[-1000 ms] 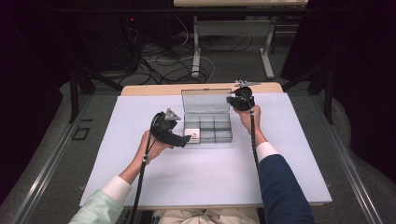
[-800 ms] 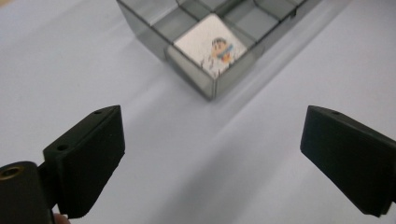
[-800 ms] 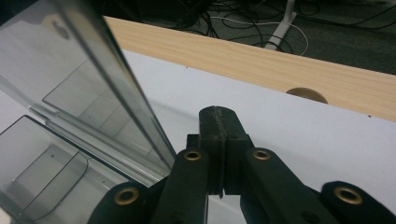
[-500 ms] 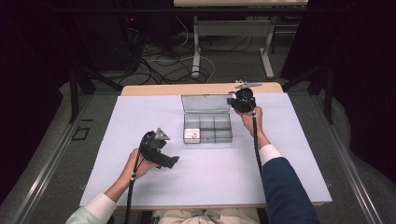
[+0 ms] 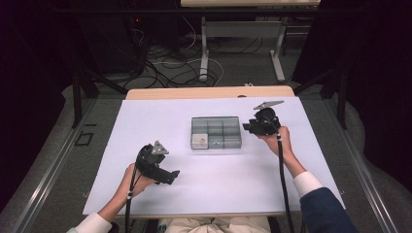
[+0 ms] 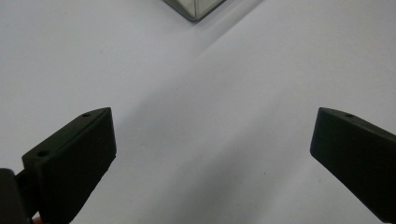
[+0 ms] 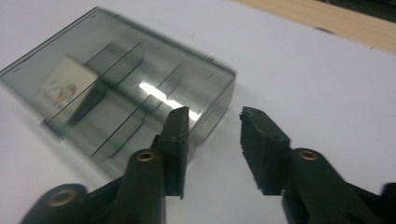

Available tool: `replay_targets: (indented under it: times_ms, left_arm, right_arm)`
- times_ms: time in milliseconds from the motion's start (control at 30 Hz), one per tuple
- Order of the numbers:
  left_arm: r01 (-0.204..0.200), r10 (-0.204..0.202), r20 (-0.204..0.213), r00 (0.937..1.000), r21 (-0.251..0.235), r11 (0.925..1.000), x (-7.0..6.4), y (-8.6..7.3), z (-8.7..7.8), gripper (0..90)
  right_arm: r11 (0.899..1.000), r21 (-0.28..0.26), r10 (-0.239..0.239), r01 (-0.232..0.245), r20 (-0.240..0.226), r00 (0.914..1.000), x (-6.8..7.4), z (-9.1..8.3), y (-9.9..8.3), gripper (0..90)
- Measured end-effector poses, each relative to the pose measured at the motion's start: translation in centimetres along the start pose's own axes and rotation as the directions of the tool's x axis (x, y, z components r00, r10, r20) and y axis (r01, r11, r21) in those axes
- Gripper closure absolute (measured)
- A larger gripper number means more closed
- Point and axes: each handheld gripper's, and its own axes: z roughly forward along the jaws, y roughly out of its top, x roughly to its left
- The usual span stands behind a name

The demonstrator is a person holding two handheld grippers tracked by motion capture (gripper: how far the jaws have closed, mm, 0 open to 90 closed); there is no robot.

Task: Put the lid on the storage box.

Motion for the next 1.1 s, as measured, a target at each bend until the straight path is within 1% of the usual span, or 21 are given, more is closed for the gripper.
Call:
replay_targets:
  times_ms: [33, 100, 167, 200, 233, 267, 300, 333, 400, 467, 500, 567, 633, 667, 700, 767, 800, 900, 933, 967, 1100]
  left_arm:
    - [-0.002, 0.002, -0.001, 1.0, -0.002, 1.0, -0.1, -0.1, -0.2, 0.2]
    - [-0.012, 0.012, -0.007, 0.9999, -0.001, 0.9999, -0.3, -0.4, -0.5, 0.2]
    - [-0.019, 0.019, -0.006, 0.9998, 0.002, 0.9998, -0.5, -0.6, -0.7, 0.2]
    - [-0.019, 0.019, -0.005, 0.9998, 0.005, 0.9998, -0.5, -0.7, -0.9, 0.2]
    - [-0.017, 0.017, -0.008, 0.9998, -0.005, 0.9998, -0.6, -0.9, -0.9, 0.2]
    - [-0.019, 0.019, -0.008, 0.9998, 0.003, 0.9998, -0.6, -1.0, -1.0, 0.2]
    - [-0.019, 0.019, -0.011, 0.9998, -0.007, 0.9998, -0.7, -1.1, -1.0, 0.2]
    - [-0.016, 0.016, -0.005, 0.9999, 0.004, 0.9999, -0.7, -1.2, -1.0, 0.2]
    - [-0.017, 0.017, -0.006, 0.9998, 0.003, 0.9998, -0.8, -1.5, -1.0, 0.2]
    - [-0.018, 0.018, -0.002, 0.9998, 0.007, 0.9998, -0.9, -1.8, -1.0, 0.2]
    - [-0.016, 0.016, -0.005, 0.9999, 0.001, 0.9999, -1.0, -2.0, -0.9, 0.2]
    - [-0.016, 0.016, -0.002, 0.9999, 0.008, 0.9998, -1.2, -2.3, -1.0, 0.1]
    - [-0.017, 0.017, -0.005, 0.9998, 0.002, 0.9999, -1.3, -2.6, -1.0, 0.1]
    - [-0.024, 0.024, -0.004, 0.9997, 0.019, 0.9995, -1.3, -2.7, -1.2, 0.1]
    - [-0.024, 0.024, -0.011, 0.9997, 0.007, 0.9997, -1.4, -2.9, -1.1, 0.1]
    - [-0.021, 0.022, -0.01, 0.9997, 0.014, 0.9997, -1.3, -3.2, -1.2, 0.1]
    - [-0.02, 0.02, -0.012, 0.9997, 0.008, 0.9998, -1.2, -3.3, -1.3, 0.1]
    - [-0.011, 0.012, -0.015, 0.9998, 0.011, 0.9999, -1.1, -3.7, -1.4, 0.1]
    - [-0.012, 0.012, -0.021, 0.9997, 0.01, 0.9999, -1.1, -3.9, -1.4, 0.1]
    - [-0.01, 0.01, -0.021, 0.9997, 0.01, 0.9999, -1.1, -4.0, -1.4, 0.1]
    - [-0.016, 0.016, -0.029, 0.9994, -0.003, 0.9999, -1.0, -4.6, -1.5, 0.1]
  right_arm:
    - [1.0, 0.007, -0.003, 0.003, 0.001, 1.0, 0.2, -0.3, -0.3, 50.8]
    - [1.0, 0.022, 0.01, -0.009, -0.027, 0.9996, 0.7, -1.2, -1.3, 44.2]
    - [0.999, 0.045, 0.003, -0.001, -0.036, 0.9993, 1.1, -1.8, -2.0, 38.7]
    - [0.999, 0.044, 0.0, 0.002, -0.05, 0.9987, 1.2, -2.1, -2.4, 35.9]
    - [0.998, 0.061, 0.01, -0.006, -0.057, 0.9983, 1.5, -2.5, -2.8, 31.4]
    - [0.997, 0.073, 0.005, 0.0, -0.069, 0.9976, 1.8, -2.8, -3.2, 26.7]
    - [0.997, 0.075, -0.02, 0.026, -0.08, 0.9966, 2.0, -3.0, -3.5, 24.0]
    - [0.996, 0.085, -0.029, 0.037, -0.086, 0.9959, 2.3, -3.2, -3.9, 22.0]
    - [0.994, 0.089, -0.058, 0.067, -0.101, 0.9932, 2.8, -3.7, -4.7, 17.6]
    - [0.993, 0.099, -0.048, 0.059, -0.111, 0.9927, 3.2, -4.3, -5.3, 14.9]
    - [0.995, 0.081, -0.055, 0.065, -0.113, 0.9921, 3.3, -4.5, -5.6, 14.3]
    - [0.995, 0.075, -0.049, 0.058, -0.116, 0.992, 3.4, -5.1, -6.1, 12.5]
    - [0.996, 0.075, -0.043, 0.052, -0.118, 0.9921, 3.4, -5.8, -6.6, 10.4]
    - [0.997, 0.067, -0.039, 0.047, -0.118, 0.9923, 3.4, -6.1, -6.9, 9.4]
    - [0.997, 0.065, -0.037, 0.045, -0.118, 0.9924, 3.3, -6.5, -7.2, 8.5]
    - [0.997, 0.066, -0.024, 0.032, -0.118, 0.9927, 3.3, -7.1, -7.7, 7.4]
    - [0.997, 0.068, -0.033, 0.042, -0.119, 0.9923, 3.2, -7.3, -8.0, 6.6]
    - [0.997, 0.064, -0.025, 0.033, -0.11, 0.9936, 3.0, -7.9, -8.9, 5.2]
    - [0.997, 0.07, -0.012, 0.019, -0.103, 0.9946, 3.0, -8.1, -9.2, 4.7]
    - [0.997, 0.067, -0.023, 0.03, -0.097, 0.995, 2.9, -8.2, -9.5, 3.8]
    - [0.997, 0.074, -0.013, 0.019, -0.084, 0.9964, 2.5, -8.7, -10.8, 1.7]
